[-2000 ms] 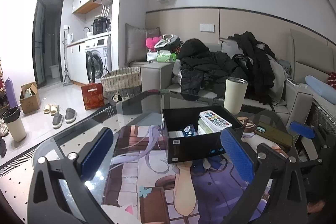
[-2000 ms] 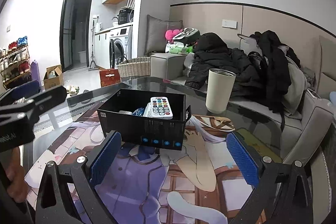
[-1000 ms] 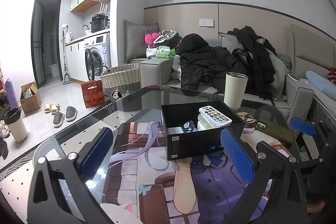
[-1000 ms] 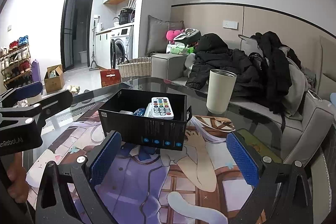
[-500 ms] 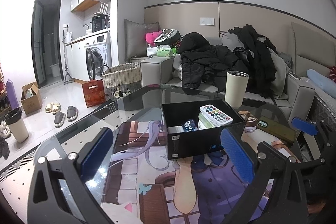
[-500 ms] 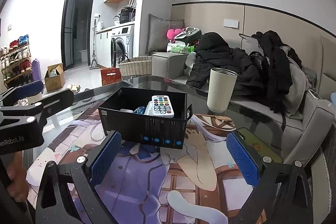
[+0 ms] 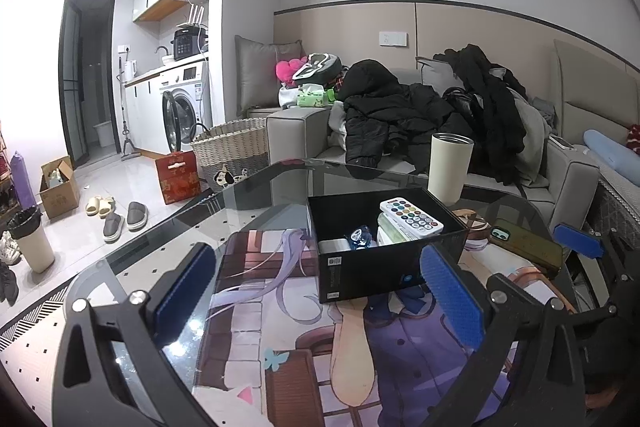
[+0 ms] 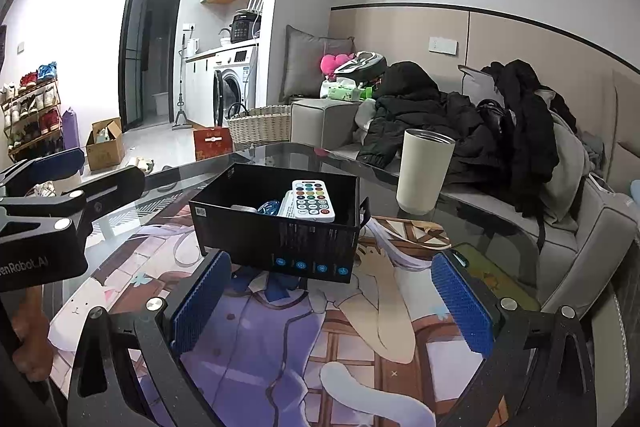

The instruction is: Organize rigid objects

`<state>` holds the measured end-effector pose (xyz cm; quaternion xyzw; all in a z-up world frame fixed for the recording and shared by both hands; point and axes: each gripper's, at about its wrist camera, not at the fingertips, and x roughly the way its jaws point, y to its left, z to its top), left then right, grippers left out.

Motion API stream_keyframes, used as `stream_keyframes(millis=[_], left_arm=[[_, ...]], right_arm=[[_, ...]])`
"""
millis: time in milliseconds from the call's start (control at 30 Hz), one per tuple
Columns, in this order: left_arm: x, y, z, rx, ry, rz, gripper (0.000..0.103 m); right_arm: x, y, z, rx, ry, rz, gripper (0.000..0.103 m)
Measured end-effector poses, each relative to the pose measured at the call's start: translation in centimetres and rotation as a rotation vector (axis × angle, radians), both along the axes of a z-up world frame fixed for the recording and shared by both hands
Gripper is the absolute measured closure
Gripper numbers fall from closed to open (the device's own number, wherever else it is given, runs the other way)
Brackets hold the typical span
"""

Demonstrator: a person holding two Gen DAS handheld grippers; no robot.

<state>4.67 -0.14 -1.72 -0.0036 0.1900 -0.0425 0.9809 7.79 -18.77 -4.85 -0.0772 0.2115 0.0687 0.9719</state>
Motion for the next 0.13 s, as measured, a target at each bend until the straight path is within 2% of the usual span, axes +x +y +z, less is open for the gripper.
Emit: stream_keyframes(millis=[133], left_arm=[[-0.14,-0.23,-0.06,0.012,0.002,-0.017,0.000]], right_arm=[[0.26,-0.16,-0.20,0.001,0.015,0.000,0.001]])
